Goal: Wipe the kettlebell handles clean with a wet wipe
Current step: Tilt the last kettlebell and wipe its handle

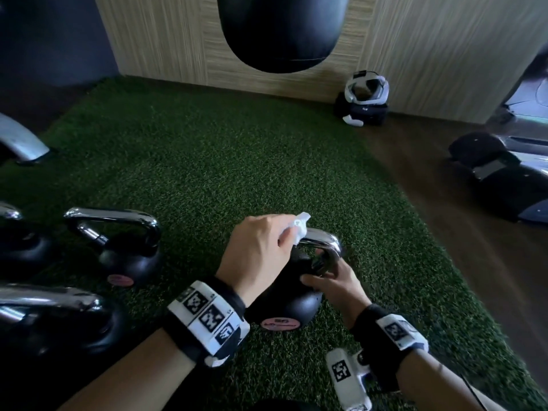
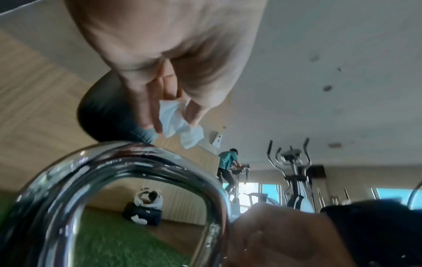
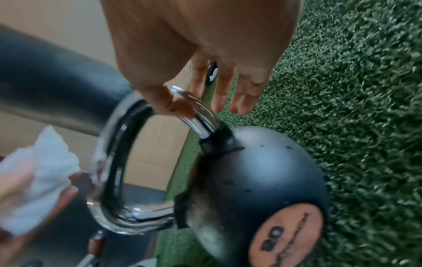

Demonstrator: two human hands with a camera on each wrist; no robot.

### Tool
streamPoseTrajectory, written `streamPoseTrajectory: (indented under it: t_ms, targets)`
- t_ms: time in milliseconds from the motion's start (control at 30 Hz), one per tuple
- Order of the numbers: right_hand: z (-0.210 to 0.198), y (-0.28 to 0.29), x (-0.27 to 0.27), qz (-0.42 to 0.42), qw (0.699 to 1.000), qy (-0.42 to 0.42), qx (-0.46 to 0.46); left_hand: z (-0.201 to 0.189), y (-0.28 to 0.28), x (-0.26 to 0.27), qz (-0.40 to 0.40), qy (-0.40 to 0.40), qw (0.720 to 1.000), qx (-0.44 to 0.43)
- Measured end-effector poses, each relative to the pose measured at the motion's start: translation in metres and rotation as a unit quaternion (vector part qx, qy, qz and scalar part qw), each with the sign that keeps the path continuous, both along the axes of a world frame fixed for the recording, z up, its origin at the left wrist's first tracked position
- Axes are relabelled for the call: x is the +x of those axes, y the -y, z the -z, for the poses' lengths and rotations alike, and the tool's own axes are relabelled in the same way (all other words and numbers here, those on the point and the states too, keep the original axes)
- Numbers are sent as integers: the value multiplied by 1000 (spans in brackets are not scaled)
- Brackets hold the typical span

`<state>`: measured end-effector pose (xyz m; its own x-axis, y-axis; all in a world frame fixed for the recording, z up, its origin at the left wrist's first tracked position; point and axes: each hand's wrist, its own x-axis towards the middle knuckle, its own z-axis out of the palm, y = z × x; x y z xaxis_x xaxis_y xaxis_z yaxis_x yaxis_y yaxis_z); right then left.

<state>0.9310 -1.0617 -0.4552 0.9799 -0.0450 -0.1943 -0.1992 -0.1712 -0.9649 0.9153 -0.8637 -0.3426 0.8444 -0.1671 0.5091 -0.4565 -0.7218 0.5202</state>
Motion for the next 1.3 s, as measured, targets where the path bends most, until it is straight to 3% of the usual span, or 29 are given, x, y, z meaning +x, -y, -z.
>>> streamPoseTrajectory:
  t_ms: [67, 133, 200, 333, 500, 567, 633, 733, 900, 1000, 1033, 1100, 1233, 1300]
  targets:
    - [10, -6, 0, 16, 998, 23, -55, 6, 11, 0, -2, 20, 999, 42]
    - [18, -7, 2, 35, 999, 19, -16, 8, 18, -5, 1, 59, 996, 62]
    - [22, -4, 4, 39, 999, 8, 6, 9, 9, -6, 7, 31, 999, 40]
    - [24, 3, 1, 3, 999, 26, -34, 21, -31, 12, -74, 5, 997, 6]
    - [18, 0, -3, -6, 999, 31, -18, 29, -34, -6, 11, 33, 999, -18]
    - [16, 0, -6, -8, 999, 30, -39, 40, -42, -5, -35, 27, 997, -57]
    - [16, 1, -7, -4, 998, 31, -51, 51, -56, 4, -104, -30, 989, -103]
    - [16, 2, -7, -3, 998, 26, -55, 63, -69, 12, -90, -156, 954, -241]
    - [13, 2, -6, 5, 999, 20, -50, 84, -51, 1, -68, -181, 870, -454]
    - [13, 1, -3, 12, 1000, 14, -21, 105, -48, 6, -73, -211, 816, -533]
    - [11, 0, -3, 13, 1000, 15, -12, 110, -47, 6, -67, -227, 809, -538]
    - [4, -1, -4, 14, 1000, 17, -8, 116, -43, 2, -66, -260, 815, -513]
    - [-4, 0, -2, -7, 1000, 20, -3, 128, -52, -3, -45, -284, 881, -376]
    - [-1, 1, 2, 1, 1000, 22, -20, 124, -59, -6, -2, -306, 883, -357]
